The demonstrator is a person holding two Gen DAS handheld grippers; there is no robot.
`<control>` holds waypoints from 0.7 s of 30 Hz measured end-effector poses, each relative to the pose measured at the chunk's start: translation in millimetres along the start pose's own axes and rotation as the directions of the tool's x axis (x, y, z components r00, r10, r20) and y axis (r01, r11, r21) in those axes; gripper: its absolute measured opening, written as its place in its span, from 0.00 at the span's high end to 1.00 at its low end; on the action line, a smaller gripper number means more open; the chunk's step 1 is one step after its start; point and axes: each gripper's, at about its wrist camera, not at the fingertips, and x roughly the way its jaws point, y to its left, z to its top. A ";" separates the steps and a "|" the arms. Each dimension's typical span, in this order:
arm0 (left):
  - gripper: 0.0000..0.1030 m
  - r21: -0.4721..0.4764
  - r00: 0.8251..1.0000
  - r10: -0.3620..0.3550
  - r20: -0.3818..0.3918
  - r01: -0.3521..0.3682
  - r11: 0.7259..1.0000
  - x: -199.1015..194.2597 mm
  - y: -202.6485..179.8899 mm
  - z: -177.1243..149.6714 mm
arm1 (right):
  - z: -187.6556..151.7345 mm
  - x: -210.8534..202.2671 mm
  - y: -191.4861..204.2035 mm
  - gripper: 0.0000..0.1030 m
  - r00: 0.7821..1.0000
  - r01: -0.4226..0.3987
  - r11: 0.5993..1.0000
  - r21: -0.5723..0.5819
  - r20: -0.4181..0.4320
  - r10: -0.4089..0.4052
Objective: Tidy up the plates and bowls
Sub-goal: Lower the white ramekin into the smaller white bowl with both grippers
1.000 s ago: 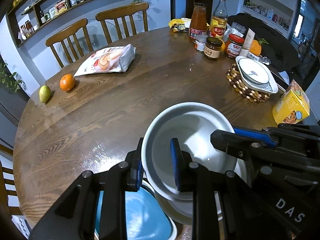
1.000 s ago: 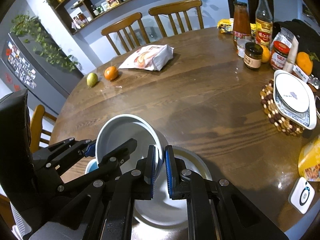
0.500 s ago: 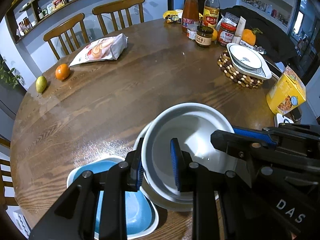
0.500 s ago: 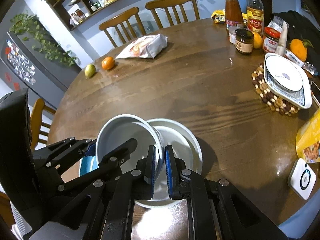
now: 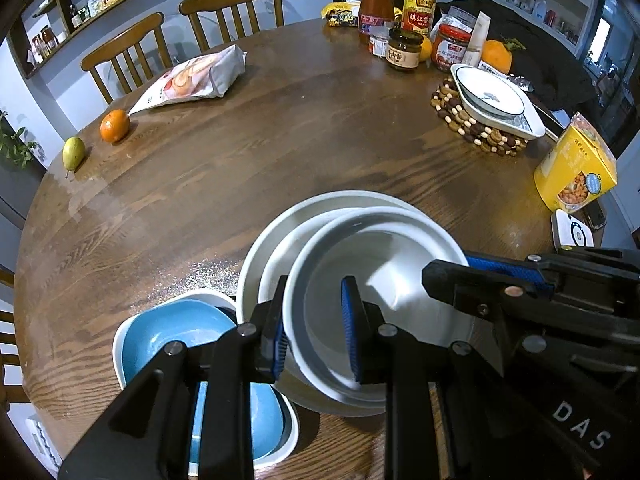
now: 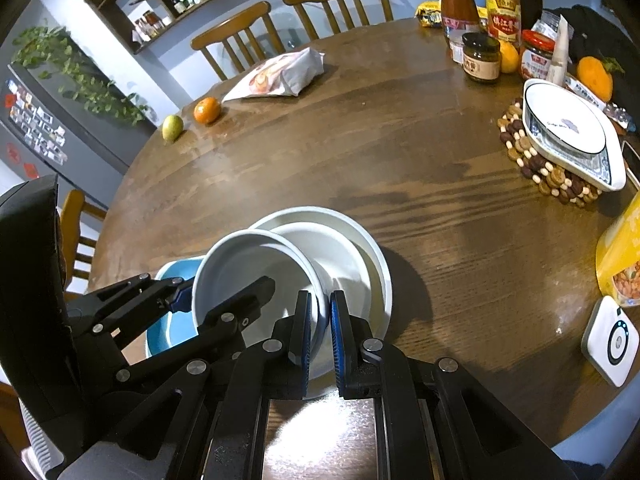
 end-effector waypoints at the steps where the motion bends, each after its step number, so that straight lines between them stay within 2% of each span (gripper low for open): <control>1: 0.79 0.001 1.000 0.000 -0.003 0.000 1.000 0.9 0.0 -0.5 | -0.5 0.6 -0.7 0.88 1.000 0.000 1.000 0.001 -0.002 0.000; 21: 0.79 0.012 0.999 -0.012 -0.046 0.013 1.000 16.6 -0.5 -2.5 | -0.9 13.7 -4.2 0.88 0.999 0.008 1.000 0.018 -0.040 -0.007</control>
